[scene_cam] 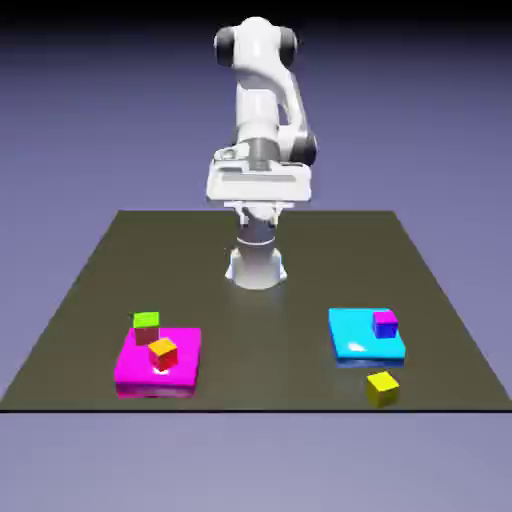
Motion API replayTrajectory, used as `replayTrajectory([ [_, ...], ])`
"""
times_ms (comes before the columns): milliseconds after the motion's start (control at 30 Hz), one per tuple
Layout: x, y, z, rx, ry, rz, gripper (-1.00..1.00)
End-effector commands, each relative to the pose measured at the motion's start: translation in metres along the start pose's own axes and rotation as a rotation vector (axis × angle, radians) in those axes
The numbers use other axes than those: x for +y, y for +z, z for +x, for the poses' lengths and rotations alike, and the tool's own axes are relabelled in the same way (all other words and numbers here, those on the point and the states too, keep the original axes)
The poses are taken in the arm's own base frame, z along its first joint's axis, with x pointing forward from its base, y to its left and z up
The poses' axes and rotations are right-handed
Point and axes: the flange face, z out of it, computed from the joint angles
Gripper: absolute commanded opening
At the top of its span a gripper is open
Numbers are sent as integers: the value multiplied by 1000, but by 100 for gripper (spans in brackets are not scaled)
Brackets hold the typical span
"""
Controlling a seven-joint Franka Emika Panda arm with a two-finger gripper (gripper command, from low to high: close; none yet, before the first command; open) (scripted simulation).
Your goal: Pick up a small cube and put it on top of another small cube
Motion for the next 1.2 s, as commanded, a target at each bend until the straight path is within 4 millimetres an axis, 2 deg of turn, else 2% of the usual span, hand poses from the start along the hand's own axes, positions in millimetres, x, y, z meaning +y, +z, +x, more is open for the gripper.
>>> replayTrajectory([
  [0,-7,10,-4,-22,-10,-12,0],
  [167,-39,60,-28,-132,-61,-73,0],
  [333,-67,112,-64,-240,-112,-134,0],
  [500,-89,162,-111,-344,-161,-195,0],
  [667,-104,210,-167,-445,-207,-256,0],
  [867,-111,260,-244,-557,-256,-329,0],
  [900,-111,260,-244,-557,-256,-329,0],
  [1067,-84,314,-278,-557,-256,-329,0],
  [1100,-84,314,-278,-557,-256,-329,-100],
  [1133,-84,314,-278,-557,-256,-329,-100],
  [1167,-90,304,-271,-558,-254,-328,-100],
])
